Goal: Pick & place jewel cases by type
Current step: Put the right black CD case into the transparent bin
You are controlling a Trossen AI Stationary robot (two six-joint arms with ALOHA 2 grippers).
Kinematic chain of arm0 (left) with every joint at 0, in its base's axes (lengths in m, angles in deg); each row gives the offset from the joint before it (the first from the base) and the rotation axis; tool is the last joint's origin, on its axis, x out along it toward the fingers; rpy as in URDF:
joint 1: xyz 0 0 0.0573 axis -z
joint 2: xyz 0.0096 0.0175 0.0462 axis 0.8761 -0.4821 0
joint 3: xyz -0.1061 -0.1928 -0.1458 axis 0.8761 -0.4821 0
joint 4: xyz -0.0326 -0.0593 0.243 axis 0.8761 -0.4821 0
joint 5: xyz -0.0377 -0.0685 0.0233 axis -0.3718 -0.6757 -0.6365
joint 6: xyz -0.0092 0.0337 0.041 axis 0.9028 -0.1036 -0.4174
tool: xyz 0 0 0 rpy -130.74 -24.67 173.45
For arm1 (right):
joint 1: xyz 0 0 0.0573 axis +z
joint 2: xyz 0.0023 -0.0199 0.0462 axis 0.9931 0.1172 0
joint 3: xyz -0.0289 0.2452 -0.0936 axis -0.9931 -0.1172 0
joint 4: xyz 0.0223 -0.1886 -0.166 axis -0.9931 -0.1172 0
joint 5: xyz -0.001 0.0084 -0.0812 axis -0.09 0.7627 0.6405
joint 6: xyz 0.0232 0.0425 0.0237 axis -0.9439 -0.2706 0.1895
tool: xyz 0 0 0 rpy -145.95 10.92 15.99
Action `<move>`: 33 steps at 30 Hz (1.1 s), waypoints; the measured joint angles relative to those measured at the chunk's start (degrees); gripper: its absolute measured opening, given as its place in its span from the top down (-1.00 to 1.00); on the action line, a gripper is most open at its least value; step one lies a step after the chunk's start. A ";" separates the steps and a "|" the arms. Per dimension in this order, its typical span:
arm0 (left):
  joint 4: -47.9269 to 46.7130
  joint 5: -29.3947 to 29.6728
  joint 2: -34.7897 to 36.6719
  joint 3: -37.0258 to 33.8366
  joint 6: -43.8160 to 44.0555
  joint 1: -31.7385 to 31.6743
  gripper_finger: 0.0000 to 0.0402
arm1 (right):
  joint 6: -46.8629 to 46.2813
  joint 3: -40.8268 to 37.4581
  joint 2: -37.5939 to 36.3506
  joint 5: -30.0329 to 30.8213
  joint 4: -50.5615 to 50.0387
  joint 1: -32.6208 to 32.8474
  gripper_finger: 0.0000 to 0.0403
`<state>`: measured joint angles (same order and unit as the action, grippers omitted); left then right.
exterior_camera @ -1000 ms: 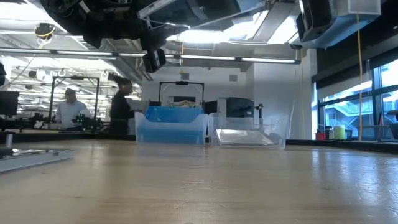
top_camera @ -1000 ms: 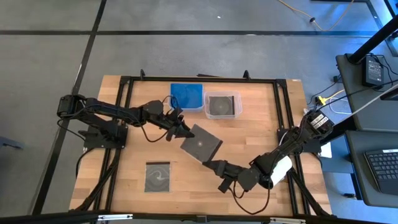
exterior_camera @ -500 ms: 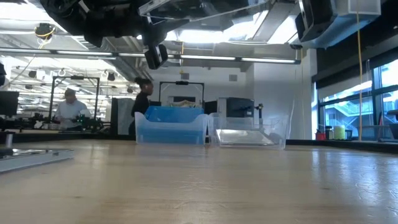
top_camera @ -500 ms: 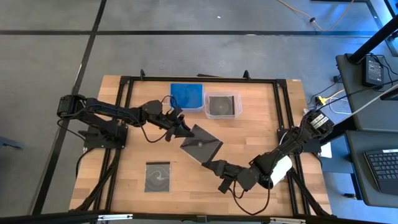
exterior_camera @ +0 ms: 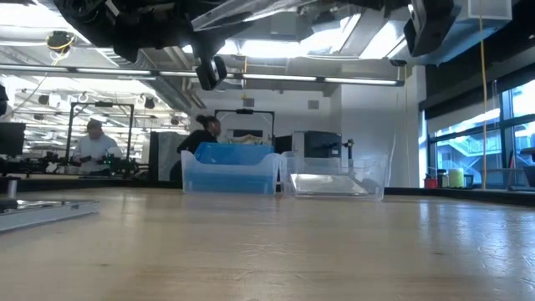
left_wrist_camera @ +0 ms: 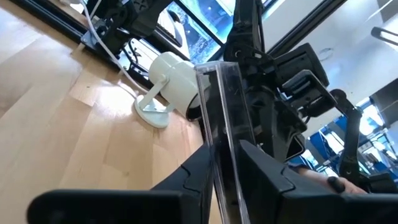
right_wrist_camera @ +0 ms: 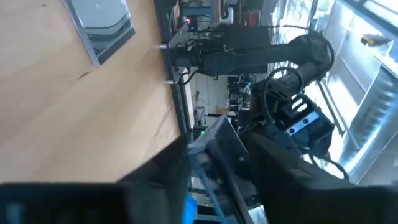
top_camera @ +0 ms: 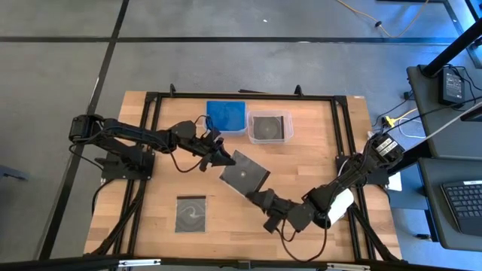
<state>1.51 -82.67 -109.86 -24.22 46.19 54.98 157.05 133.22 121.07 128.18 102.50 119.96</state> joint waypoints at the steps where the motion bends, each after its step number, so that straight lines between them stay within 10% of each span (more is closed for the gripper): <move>1: -0.03 0.00 0.00 0.00 0.00 0.00 0.68 | -0.90 0.00 0.00 -0.01 0.07 0.00 0.09; 11: 0.02 -0.28 0.00 0.03 -1.11 0.00 0.73 | -3.46 -0.07 0.04 -0.02 7.50 0.72 -0.54; 33: 1.47 -1.88 -0.09 -0.02 -1.92 -0.02 0.73 | -18.35 0.00 0.04 0.86 -0.64 0.30 -0.58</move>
<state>2.98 -84.55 -109.95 -24.24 44.26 54.96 138.70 133.22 121.11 129.03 101.86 120.25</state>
